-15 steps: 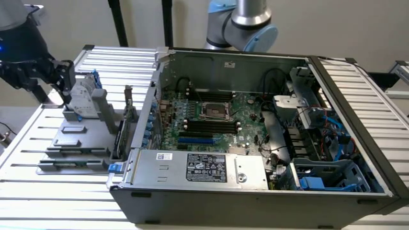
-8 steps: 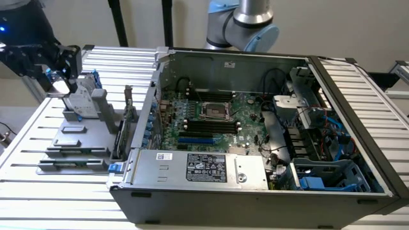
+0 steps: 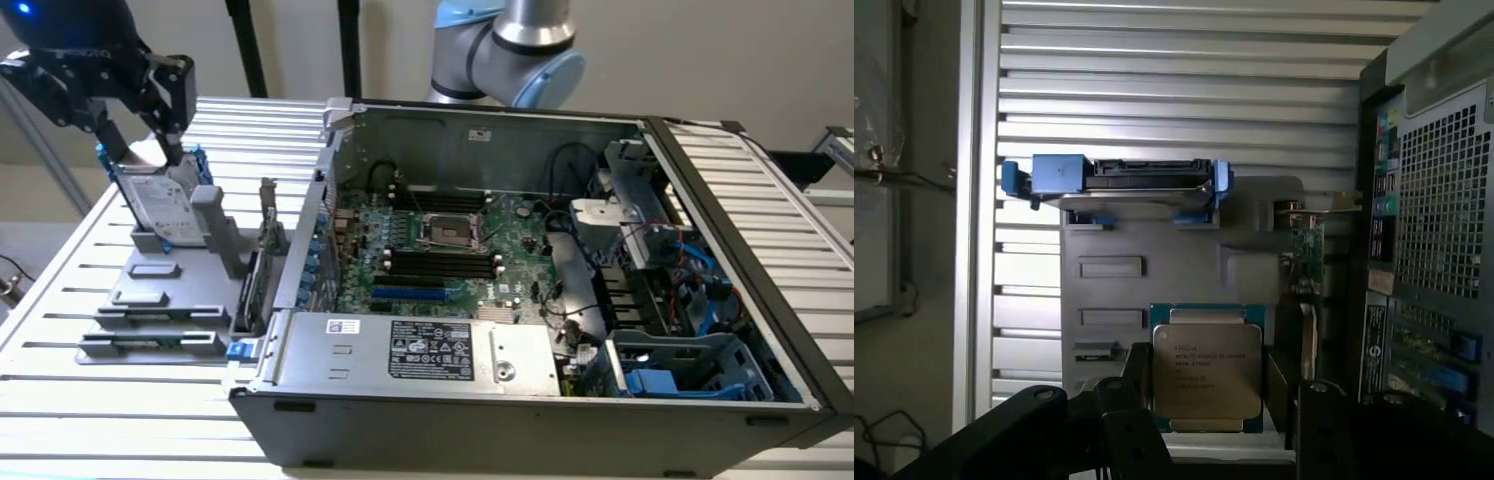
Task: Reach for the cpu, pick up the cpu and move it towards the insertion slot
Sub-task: 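Pick up the cpu and move it towards the insertion slot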
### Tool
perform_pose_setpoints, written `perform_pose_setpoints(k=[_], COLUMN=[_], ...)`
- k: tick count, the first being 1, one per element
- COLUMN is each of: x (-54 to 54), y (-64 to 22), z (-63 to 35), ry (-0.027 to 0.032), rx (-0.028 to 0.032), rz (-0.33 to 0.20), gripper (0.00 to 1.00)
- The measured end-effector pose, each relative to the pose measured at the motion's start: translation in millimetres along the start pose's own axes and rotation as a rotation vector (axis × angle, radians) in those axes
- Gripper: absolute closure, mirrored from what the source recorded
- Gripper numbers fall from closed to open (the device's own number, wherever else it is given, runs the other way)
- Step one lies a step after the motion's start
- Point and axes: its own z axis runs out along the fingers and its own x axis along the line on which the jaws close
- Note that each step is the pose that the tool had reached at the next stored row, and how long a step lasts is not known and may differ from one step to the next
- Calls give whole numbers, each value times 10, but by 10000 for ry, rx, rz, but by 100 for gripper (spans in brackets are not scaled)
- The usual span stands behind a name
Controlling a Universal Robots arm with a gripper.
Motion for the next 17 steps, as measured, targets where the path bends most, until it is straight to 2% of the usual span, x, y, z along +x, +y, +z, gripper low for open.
perform_pose_setpoints(k=[6,17], x=[-274,-775], y=[5,0], z=[-193,-326], ry=[10,20], rx=[-44,-58], rz=[0,1], gripper=[45,45])
